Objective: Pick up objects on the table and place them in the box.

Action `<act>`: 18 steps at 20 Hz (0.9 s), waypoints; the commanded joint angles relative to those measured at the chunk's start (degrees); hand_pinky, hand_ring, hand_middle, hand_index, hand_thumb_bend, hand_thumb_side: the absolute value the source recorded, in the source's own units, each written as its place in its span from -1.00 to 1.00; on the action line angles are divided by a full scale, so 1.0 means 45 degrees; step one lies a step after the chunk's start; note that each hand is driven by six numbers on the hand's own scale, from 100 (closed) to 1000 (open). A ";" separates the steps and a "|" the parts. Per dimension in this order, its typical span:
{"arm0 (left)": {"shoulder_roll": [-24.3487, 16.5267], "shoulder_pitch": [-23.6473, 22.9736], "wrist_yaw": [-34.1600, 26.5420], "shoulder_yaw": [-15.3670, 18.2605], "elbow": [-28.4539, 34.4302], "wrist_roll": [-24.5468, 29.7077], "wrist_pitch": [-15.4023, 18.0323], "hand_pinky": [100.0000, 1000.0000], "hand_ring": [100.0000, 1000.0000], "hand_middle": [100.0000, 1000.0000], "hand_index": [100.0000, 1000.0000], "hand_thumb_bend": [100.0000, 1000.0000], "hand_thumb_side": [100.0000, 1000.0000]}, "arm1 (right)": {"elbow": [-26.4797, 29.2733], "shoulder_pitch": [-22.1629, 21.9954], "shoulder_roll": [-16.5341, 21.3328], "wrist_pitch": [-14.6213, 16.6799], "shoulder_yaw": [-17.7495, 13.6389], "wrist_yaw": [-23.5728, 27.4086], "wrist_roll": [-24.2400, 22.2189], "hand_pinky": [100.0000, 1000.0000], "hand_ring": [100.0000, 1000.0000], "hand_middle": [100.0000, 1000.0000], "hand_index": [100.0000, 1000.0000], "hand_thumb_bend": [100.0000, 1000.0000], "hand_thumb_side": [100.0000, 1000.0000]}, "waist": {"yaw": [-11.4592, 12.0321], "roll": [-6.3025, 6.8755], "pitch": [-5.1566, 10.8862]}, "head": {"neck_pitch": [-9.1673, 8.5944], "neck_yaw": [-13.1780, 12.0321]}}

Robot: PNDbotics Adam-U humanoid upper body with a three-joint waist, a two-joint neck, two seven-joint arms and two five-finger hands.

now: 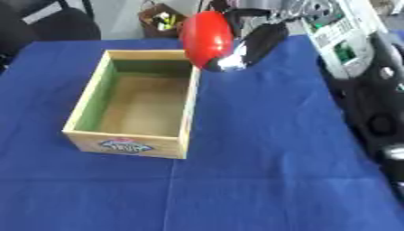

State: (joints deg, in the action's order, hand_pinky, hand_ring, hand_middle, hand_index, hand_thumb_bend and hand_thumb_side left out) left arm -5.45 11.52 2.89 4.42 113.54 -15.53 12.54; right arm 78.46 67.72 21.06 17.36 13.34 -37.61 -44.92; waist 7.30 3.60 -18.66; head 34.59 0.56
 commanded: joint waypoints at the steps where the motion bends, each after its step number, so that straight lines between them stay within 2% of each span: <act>1: -0.0091 0.0094 -0.0070 -0.0091 0.0235 0.0074 0.0024 -0.60 -0.04 0.08 0.29 -1.00 0.84 | 0.0023 0.0516 -0.0847 -0.0393 0.0046 -0.0487 0.0225 0.07 0.02 -0.50 -0.21 -1.00 0.11 | 0.0079 -0.0019 0.0322 | -0.0141 0.0072; 5: -0.0088 0.0117 -0.0099 -0.0114 0.0235 0.0104 0.0029 -0.60 -0.04 0.08 0.29 -1.00 0.84 | -0.0559 0.0728 -0.1994 -0.0587 0.0245 -0.1245 0.0481 0.06 0.01 -0.50 -0.21 -1.00 0.10 | 0.0199 -0.0017 0.0299 | -0.0180 0.0151; 11: -0.0055 0.0192 -0.0161 -0.0174 0.0235 0.0164 0.0052 -0.61 -0.04 0.08 0.29 -1.00 0.84 | -0.1660 0.0721 -0.3395 -0.0385 0.0546 -0.2315 0.0637 0.05 0.00 -0.51 -0.21 -1.00 0.05 | 0.0398 0.0002 0.0183 | -0.0258 0.0398; 15: -0.0042 0.0224 -0.0181 -0.0202 0.0235 0.0203 0.0055 -0.61 -0.04 0.08 0.29 -1.00 0.84 | -0.2602 0.0784 -0.3947 -0.0354 0.0697 -0.3040 0.0777 0.07 0.02 -0.50 -0.21 -1.00 0.05 | 0.0527 -0.0009 0.0113 | -0.0292 0.0542; 18: -0.0038 0.0248 -0.0194 -0.0222 0.0235 0.0233 0.0056 -0.61 -0.04 0.08 0.29 -1.00 0.84 | -0.3382 0.0931 -0.4112 -0.0622 0.0831 -0.3581 0.1040 0.09 0.03 -0.49 -0.21 -1.00 0.04 | 0.0599 -0.0038 0.0074 | -0.0310 0.0601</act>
State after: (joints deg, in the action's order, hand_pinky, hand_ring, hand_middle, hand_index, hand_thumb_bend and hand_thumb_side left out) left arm -5.18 12.08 2.39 3.64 113.54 -14.76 12.73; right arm 63.95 70.23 3.06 14.91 16.98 -52.53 -40.87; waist 9.88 3.37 -19.31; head 33.83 3.04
